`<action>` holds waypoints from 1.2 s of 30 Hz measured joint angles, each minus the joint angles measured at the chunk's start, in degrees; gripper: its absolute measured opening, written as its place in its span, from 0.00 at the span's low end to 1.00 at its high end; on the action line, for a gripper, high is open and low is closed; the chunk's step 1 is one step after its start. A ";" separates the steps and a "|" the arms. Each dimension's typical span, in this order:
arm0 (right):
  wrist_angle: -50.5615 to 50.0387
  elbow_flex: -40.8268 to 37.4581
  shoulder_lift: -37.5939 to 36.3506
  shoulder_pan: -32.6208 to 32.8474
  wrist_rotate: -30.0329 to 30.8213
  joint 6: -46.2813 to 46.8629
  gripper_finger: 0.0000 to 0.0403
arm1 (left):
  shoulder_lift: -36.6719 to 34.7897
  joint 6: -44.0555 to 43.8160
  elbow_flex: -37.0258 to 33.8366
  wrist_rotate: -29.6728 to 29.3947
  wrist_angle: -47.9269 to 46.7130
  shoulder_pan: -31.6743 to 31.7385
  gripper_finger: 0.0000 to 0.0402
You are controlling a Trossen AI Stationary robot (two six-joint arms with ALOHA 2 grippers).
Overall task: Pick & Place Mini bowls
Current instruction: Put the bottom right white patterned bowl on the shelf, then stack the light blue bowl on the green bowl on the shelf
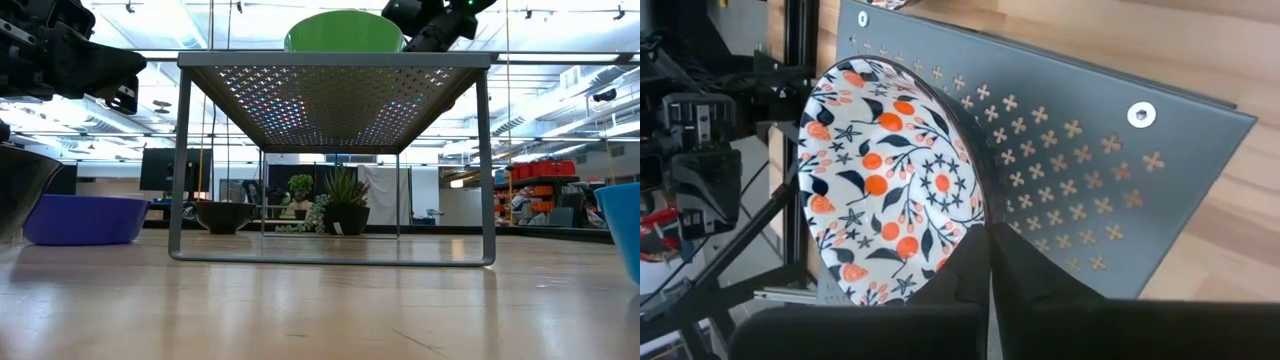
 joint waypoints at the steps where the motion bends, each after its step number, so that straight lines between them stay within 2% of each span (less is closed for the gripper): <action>1: 0.24 0.00 0.02 0.00 0.00 0.00 0.02 | 0.00 -0.01 0.00 -0.01 0.00 0.00 0.07; 18: 0.96 0.00 0.02 0.04 -2.05 -1.02 0.22 | 0.00 0.00 0.00 -0.01 0.00 0.00 0.07; 29: 0.28 -0.02 -1.42 0.04 -2.04 -1.54 0.25 | 0.00 0.00 0.00 -0.01 0.00 0.00 0.07; 36: -0.06 -0.02 -5.24 0.37 -2.08 -2.91 0.25 | 0.00 0.00 0.00 -0.01 0.00 0.00 0.07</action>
